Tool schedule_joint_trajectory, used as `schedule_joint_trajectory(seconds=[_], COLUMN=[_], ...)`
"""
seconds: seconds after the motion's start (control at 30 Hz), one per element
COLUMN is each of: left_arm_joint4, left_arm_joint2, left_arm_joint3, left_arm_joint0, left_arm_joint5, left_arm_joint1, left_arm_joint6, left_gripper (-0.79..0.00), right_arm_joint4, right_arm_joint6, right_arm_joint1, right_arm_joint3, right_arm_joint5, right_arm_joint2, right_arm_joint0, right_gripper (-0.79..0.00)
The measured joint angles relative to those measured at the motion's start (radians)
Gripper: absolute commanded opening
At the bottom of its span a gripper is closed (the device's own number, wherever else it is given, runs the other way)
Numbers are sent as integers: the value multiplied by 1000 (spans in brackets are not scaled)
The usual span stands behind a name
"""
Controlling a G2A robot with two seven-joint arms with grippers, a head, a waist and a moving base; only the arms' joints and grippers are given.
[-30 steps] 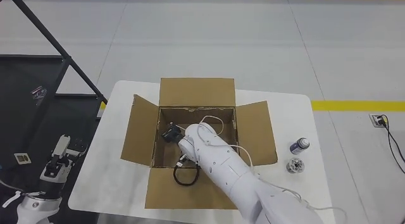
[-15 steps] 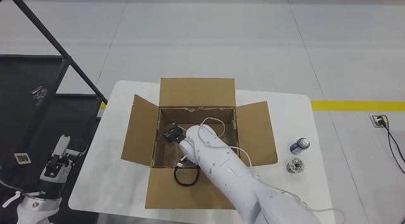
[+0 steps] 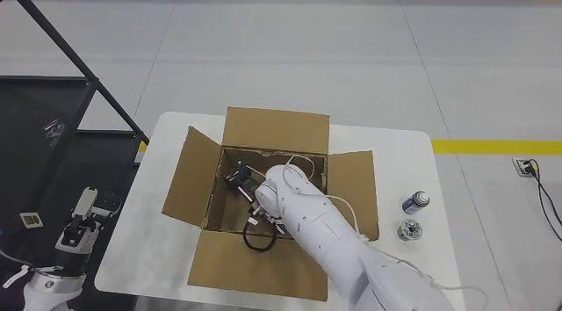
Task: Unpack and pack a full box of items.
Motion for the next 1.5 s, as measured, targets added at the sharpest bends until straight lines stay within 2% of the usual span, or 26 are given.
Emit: schedule_joint_trajectory(seconds=[0.37,0.57,0.77,0.97,1.17,1.3,1.4,1.5], left_arm_joint4=[0,0,0,0,0,0,0,0], left_arm_joint2=[0,0,0,0,0,0,0,0], left_arm_joint3=[0,0,0,0,0,0,0,0], left_arm_joint0=[0,0,0,0,0,0,0,0], left_arm_joint5=[0,0,0,0,0,0,0,0], left_arm_joint1=[0,0,0,0,0,0,0,0], left_arm_joint6=[0,0,0,0,0,0,0,0], left_gripper=[0,0,0,0,0,0,0,0], right_arm_joint4=[-27,-36,-60,-120,-251,-406,-522,-609], right_arm_joint6=[-23,1,21,71,169,238,253,235], right_arm_joint1=[26,58,103,176,288,376,421,448], right_arm_joint3=[-76,-139,-241,-418,-760,-1103,-1336,-1523], right_arm_joint5=[-14,-21,27,106,169,219,253,273], right_arm_joint2=[18,41,72,126,236,363,452,516], right_arm_joint0=[29,30,6,-51,-201,-396,-551,-693], right_gripper=[-785,-785,-785,-785,-785,-785,-785,-785])
